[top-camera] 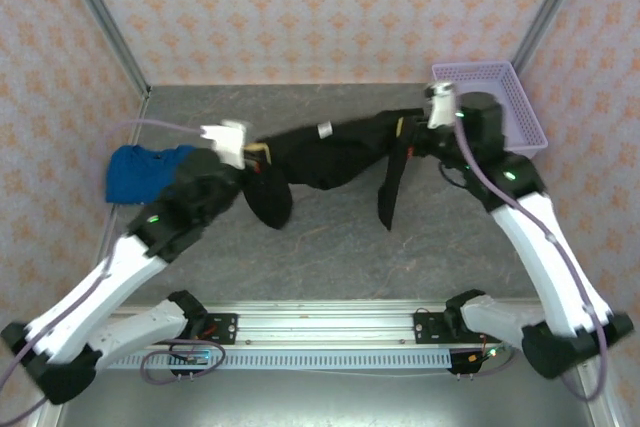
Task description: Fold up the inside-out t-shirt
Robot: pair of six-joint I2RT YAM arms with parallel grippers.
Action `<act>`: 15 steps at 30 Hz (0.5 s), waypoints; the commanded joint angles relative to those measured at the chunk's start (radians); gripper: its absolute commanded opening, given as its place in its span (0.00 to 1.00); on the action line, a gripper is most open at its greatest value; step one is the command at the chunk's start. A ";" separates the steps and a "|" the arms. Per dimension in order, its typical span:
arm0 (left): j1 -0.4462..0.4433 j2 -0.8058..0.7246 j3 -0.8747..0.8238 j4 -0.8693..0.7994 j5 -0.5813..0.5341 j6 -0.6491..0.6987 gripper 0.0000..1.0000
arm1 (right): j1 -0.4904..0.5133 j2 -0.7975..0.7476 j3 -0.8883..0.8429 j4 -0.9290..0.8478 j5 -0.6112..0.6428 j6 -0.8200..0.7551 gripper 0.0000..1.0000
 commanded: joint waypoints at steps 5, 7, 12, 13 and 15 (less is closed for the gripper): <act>-0.007 0.018 0.432 -0.214 -0.076 0.110 0.00 | 0.020 -0.141 0.345 -0.090 0.068 -0.046 0.00; -0.008 0.046 0.549 -0.258 -0.081 0.129 0.00 | 0.021 -0.138 0.442 -0.116 0.050 -0.041 0.00; -0.007 0.127 0.769 -0.350 -0.170 0.167 0.00 | 0.021 -0.108 0.576 -0.147 0.055 -0.021 0.00; -0.007 0.147 0.800 -0.365 -0.203 0.181 0.00 | 0.020 -0.097 0.587 -0.151 0.061 -0.018 0.00; -0.006 0.201 0.851 -0.379 -0.290 0.216 0.00 | 0.021 -0.068 0.598 -0.153 0.078 -0.019 0.00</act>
